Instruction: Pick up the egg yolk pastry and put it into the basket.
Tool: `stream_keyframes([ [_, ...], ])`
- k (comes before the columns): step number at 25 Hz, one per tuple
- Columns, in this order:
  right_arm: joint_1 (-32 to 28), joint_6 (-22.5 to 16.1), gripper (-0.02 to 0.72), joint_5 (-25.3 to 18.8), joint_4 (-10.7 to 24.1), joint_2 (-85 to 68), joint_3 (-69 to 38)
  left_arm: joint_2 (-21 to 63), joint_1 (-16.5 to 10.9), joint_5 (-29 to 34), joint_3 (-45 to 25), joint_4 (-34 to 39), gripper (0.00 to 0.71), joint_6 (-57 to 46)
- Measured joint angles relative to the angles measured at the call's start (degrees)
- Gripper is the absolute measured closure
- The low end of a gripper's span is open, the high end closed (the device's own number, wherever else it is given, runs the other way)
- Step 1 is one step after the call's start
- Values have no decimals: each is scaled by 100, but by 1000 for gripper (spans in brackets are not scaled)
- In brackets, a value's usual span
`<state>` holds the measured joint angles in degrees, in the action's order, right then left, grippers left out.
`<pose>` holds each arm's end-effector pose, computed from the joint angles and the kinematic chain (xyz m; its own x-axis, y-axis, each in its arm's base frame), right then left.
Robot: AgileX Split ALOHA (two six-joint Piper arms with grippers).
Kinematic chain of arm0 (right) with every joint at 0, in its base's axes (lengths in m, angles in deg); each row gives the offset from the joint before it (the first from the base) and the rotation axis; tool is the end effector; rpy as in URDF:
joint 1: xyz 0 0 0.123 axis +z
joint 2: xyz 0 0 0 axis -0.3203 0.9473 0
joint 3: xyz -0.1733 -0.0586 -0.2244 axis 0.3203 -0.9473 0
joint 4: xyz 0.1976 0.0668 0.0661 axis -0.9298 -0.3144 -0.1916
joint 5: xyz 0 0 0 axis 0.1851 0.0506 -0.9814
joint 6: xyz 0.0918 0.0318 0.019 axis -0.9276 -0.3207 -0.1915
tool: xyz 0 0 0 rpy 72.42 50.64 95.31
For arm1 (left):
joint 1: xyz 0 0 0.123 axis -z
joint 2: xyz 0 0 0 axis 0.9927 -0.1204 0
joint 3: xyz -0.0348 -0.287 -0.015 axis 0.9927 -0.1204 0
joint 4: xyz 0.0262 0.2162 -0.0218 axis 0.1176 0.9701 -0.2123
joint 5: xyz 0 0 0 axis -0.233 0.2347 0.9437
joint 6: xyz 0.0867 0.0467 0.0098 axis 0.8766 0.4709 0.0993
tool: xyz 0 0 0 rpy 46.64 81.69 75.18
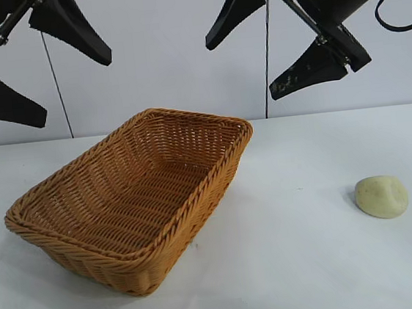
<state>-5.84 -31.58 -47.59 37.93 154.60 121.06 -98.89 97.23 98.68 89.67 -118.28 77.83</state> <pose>0.3022 0.1279 0.2763 -0.9378 0.0764 -0.3387 -0.1728 0.7435 0.6460 0.2732 -0.1151 0.2831 -0.9083 -0.1297 -0.3977 0.1318 0.8135 -0.5665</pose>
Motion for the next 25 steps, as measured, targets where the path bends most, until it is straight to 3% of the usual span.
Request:
stream_keyframes([
  [10,0,0,48,6,0,0,0,-5,0,-63,0,9,14,2],
  [15,0,0,48,6,0,0,0,44,-203,129,0,353,14,-367],
  [20,4,0,48,6,0,0,0,540,-265,255,-131,1059,14,-1047],
  [25,4,0,48,16,11,0,0,1294,-207,295,-802,1327,14,-1882],
])
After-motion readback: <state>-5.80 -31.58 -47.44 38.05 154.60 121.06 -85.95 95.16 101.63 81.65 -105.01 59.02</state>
